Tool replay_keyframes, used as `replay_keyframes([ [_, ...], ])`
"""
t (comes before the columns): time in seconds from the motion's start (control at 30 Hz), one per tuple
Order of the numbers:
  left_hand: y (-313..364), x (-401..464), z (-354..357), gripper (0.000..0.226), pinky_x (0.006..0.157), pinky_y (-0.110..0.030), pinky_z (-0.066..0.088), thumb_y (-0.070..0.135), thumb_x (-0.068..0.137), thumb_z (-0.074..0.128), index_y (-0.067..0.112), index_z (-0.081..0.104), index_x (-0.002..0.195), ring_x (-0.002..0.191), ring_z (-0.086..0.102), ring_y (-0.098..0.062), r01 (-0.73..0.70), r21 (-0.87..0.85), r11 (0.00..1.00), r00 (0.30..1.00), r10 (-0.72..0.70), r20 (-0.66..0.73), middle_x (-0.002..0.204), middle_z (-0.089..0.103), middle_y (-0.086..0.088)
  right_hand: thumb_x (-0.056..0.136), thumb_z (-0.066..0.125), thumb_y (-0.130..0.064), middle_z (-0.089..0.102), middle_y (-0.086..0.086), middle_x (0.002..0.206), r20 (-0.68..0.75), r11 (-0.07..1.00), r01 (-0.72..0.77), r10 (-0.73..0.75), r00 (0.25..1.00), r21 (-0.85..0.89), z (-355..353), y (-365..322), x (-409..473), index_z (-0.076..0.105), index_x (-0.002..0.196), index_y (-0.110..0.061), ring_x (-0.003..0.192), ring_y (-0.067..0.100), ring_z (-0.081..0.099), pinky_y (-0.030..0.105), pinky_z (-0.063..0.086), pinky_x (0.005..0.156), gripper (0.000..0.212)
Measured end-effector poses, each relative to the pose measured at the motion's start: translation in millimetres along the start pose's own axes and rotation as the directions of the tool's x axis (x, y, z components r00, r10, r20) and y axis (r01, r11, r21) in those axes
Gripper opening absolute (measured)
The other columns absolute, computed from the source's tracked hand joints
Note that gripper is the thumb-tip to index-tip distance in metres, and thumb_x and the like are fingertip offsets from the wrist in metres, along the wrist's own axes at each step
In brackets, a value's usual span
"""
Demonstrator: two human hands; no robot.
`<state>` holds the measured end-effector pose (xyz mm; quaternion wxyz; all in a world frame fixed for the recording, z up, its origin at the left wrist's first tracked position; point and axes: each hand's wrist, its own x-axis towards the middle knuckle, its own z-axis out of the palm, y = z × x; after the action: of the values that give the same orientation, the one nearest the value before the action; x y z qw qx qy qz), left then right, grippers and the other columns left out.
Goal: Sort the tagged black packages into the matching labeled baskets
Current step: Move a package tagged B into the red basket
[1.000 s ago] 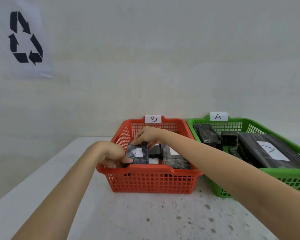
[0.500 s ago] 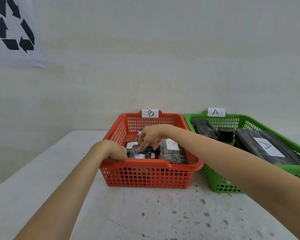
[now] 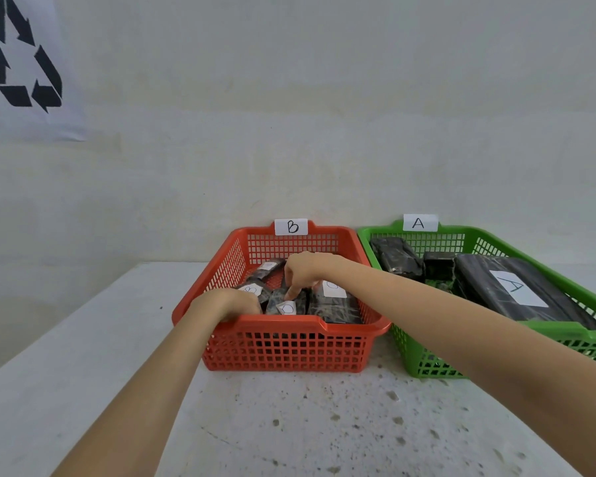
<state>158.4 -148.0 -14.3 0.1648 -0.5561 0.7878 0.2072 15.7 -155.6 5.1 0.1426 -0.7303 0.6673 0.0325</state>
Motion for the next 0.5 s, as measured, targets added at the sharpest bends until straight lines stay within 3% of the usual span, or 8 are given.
replay_keyframes([
  [0.07, -1.9, 0.2, 0.8, 0.032, 0.097, -0.034, 0.049, 0.027, 0.09, 0.051, 0.013, 0.062, 0.117, 0.102, 0.061, -0.02, 0.001, -0.01, 1.0, 1.0, -0.001, 0.0, 0.113, 0.063, -0.005, 0.084, 0.066, -0.025, 0.058, 0.013, 0.117, 0.007, 0.999, 0.017, -0.018, 1.0, 0.032, -0.8, 2.1, -1.6, 0.057, 0.119, 0.0, 0.096, 0.026, 0.058, 0.03, 0.053, 0.076, 0.044],
  [0.2, -3.4, 1.3, -3.7, 0.042, 0.094, -0.032, 0.05, 0.038, 0.09, 0.05, 0.011, 0.059, 0.12, 0.106, 0.062, -0.021, 0.044, 0.034, 0.998, 0.998, -0.042, -0.05, 0.116, 0.063, -0.005, 0.083, 0.067, -0.025, 0.052, -0.001, 0.08, 0.012, 0.997, 0.041, -0.042, 0.999, 0.072, -3.4, 6.8, -5.1, 0.058, 0.119, -0.005, 0.08, 0.017, 0.052, 0.02, 0.047, 0.058, 0.043],
  [0.27, -1.7, 0.4, -6.6, 0.047, 0.089, -0.029, 0.05, 0.043, 0.092, 0.047, 0.008, 0.056, 0.123, 0.101, 0.062, -0.02, 0.083, 0.048, 0.995, 0.989, -0.076, -0.129, 0.115, 0.063, -0.005, 0.083, 0.067, -0.027, 0.058, 0.003, 0.091, 0.006, 0.995, 0.045, -0.045, 0.999, 0.087, -3.5, 11.7, -5.1, 0.059, 0.118, -0.006, 0.077, 0.016, 0.052, 0.021, 0.049, 0.061, 0.042],
  [0.33, 0.6, 1.1, -7.3, 0.042, 0.081, -0.028, 0.048, 0.034, 0.094, 0.047, 0.004, 0.054, 0.124, 0.093, 0.06, -0.02, 0.131, 0.011, 0.991, 0.962, -0.124, -0.243, 0.112, 0.062, -0.009, 0.085, 0.064, -0.027, 0.061, 0.01, 0.108, -0.016, 0.993, 0.04, -0.039, 0.999, 0.108, -3.6, 16.9, -4.1, 0.06, 0.118, -0.005, 0.084, 0.018, 0.054, 0.026, 0.052, 0.07, 0.04],
  [0.43, -1.4, 9.7, -3.6, 0.04, 0.095, -0.033, 0.044, 0.013, 0.095, 0.042, 0.001, 0.042, 0.134, 0.116, 0.055, -0.029, 0.176, -0.033, 0.984, 0.907, -0.175, -0.382, 0.133, 0.053, -0.016, 0.089, 0.058, -0.023, 0.061, 0.012, 0.098, -0.067, 0.991, 0.036, -0.028, 0.997, 0.127, -5.3, 23.8, -1.8, 0.061, 0.116, -0.004, 0.083, 0.018, 0.054, 0.025, 0.051, 0.065, 0.033],
  [0.5, -3.0, 15.3, -0.9, 0.047, 0.106, -0.036, 0.039, 0.012, 0.094, 0.043, 0.004, 0.036, 0.14, 0.128, 0.046, -0.031, 0.133, -0.027, 0.991, 0.929, -0.135, -0.344, 0.143, 0.043, -0.016, 0.091, 0.055, -0.02, 0.06, 0.012, 0.094, -0.093, 0.99, 0.032, -0.02, 0.995, 0.134, -5.5, 26.9, 1.3, 0.061, 0.115, -0.002, 0.082, 0.02, 0.054, 0.023, 0.048, 0.059, 0.031],
])
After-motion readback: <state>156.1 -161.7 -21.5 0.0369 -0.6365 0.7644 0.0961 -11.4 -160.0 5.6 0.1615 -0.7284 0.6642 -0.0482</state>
